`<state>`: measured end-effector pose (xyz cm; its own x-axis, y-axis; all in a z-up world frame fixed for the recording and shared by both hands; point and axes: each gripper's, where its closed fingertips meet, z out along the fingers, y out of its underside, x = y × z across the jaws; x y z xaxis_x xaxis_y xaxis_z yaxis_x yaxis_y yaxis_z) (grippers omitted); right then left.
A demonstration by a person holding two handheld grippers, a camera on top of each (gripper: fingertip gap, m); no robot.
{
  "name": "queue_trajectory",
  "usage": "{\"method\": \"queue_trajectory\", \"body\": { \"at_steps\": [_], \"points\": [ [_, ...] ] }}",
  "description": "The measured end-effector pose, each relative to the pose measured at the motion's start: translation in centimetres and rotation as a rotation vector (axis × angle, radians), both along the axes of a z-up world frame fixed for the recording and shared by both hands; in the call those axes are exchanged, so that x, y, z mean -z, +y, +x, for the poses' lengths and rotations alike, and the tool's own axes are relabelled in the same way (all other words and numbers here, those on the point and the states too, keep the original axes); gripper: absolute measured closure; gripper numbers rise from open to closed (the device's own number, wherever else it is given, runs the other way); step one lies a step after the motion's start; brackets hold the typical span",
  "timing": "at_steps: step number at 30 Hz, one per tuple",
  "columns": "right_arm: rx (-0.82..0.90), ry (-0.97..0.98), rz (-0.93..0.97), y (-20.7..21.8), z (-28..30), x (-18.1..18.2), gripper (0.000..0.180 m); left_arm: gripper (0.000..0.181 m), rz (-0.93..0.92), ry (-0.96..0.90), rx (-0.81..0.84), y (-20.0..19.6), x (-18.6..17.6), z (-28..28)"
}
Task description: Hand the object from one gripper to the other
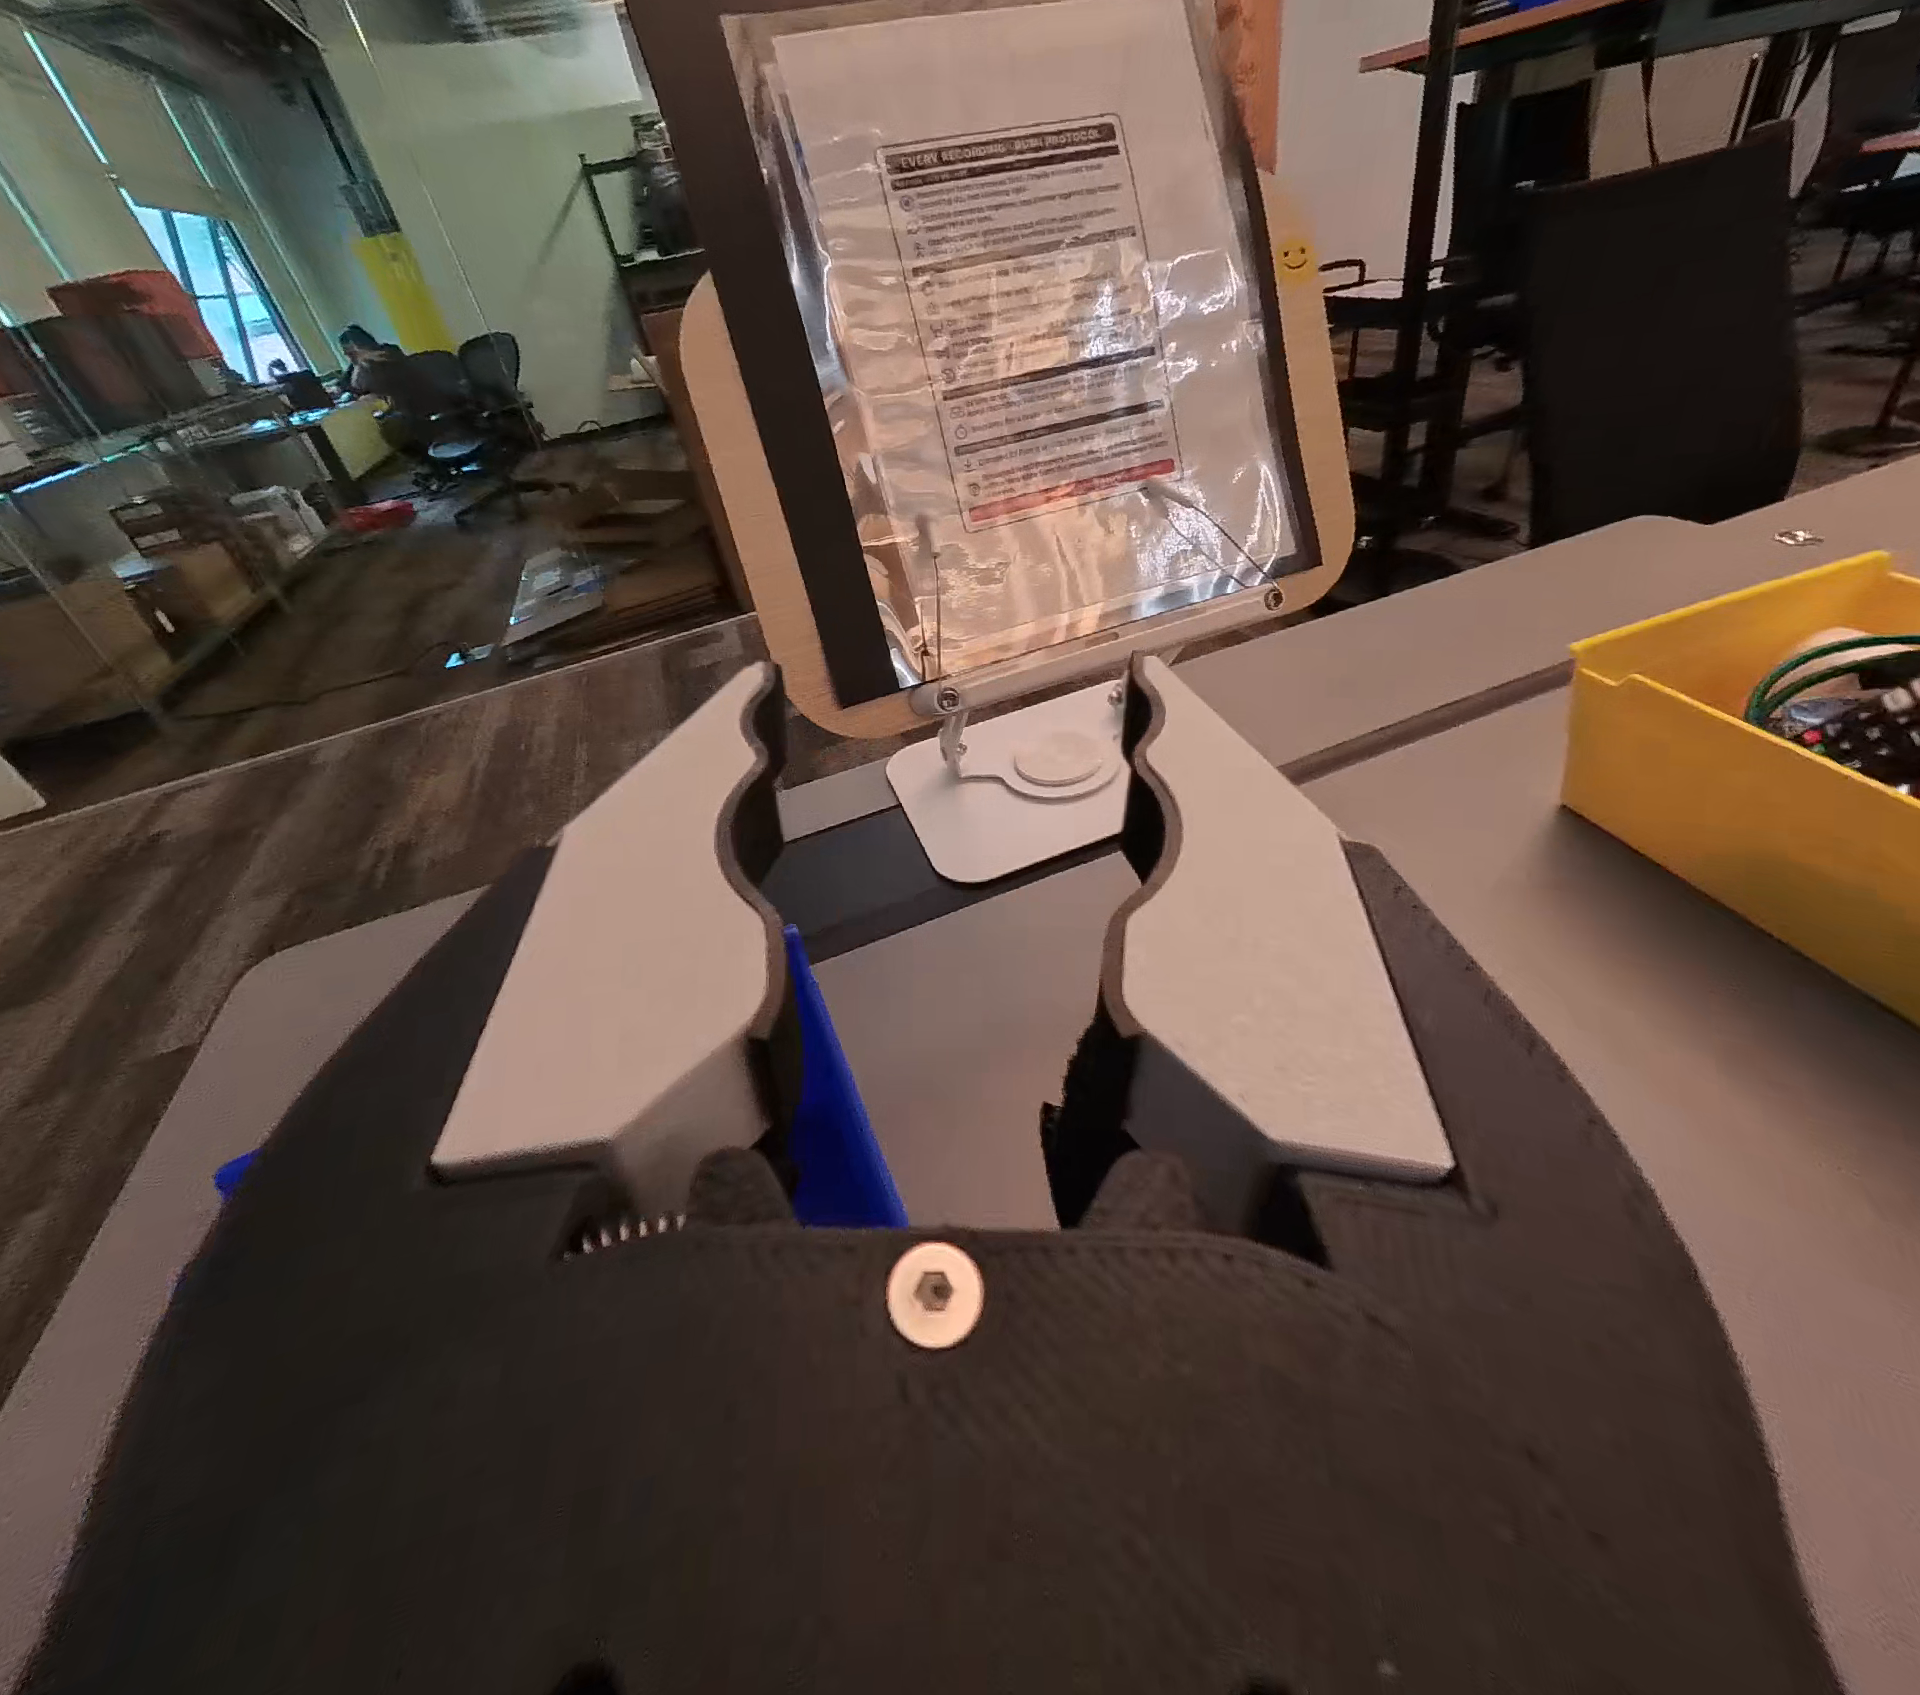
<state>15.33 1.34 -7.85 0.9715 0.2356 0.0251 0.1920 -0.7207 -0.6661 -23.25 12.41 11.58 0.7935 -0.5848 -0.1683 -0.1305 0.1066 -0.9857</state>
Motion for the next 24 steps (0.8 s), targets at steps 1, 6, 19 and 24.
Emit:
{"method": "queue_trajectory", "body": {
  "at_steps": [1, 6, 19, 24],
  "points": [
    [-0.003, -0.006, -0.023, -0.7, 0.1, 0.0, 0.125, 0.117, -0.008, -0.002, 0.004, 0.0, 0.1, 0.0],
    [-0.013, -0.004, -0.074, -4.1, 0.2, -1.1, 0.124, 0.115, -0.006, 0.031, -0.029, 0.5, 0.4, -0.5],
    [0.042, -0.129, 0.131, -5.8, 1.1, -7.4, 0.127, 0.105, -0.033, 0.07, -0.089, 0.9, 0.0, -2.8],
    [0.071, -0.271, 0.714, -3.8, -0.1, -19.1, 0.125, 0.121, -0.347, 0.272, -0.074, 1.1, 4.9, -7.1]
  ]
}}
